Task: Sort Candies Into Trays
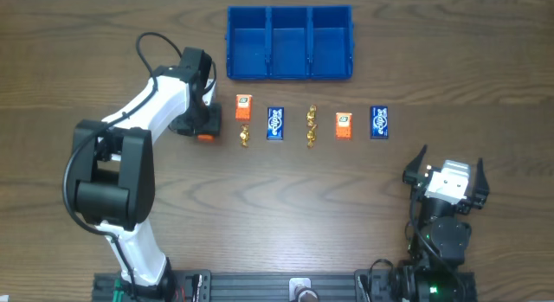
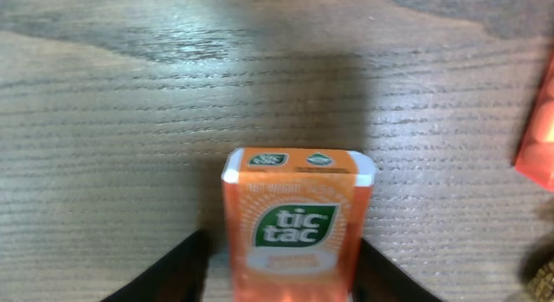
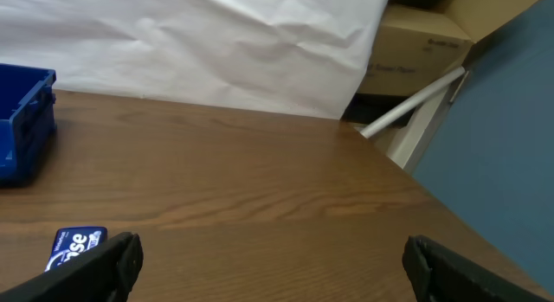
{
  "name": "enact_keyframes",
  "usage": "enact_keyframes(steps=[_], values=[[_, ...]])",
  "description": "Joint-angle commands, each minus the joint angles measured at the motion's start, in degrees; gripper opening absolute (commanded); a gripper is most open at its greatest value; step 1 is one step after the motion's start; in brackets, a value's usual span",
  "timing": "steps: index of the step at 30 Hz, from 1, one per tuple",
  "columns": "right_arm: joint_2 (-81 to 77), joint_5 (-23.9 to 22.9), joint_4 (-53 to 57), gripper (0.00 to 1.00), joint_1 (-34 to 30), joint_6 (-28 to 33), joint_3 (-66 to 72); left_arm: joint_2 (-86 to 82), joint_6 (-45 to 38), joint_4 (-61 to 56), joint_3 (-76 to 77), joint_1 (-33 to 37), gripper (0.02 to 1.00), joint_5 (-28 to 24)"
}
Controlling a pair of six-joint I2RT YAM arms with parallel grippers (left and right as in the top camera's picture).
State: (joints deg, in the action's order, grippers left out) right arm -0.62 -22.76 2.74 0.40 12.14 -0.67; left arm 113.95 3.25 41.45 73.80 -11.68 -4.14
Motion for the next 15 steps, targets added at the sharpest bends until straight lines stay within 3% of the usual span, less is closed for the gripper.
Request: enact_keyframes(steps=[1, 10, 15], values=[[0.39, -0.55, 0.31, 0.998, 0.17, 0.33, 0.2, 1.11, 0.2, -0.33, 0.74, 0.02, 0.375, 0.26], [0.39, -0.55, 0.31, 0.998, 0.17, 0.33, 0.2, -1.46, 3.06, 2.36, 4.63, -1.22, 0.235, -0.26], [0.39, -0.55, 0.31, 0.998, 0.17, 0.33, 0.17, -6.54, 7.76, 8.79, 14.27, -3.26, 0.242, 1.42]])
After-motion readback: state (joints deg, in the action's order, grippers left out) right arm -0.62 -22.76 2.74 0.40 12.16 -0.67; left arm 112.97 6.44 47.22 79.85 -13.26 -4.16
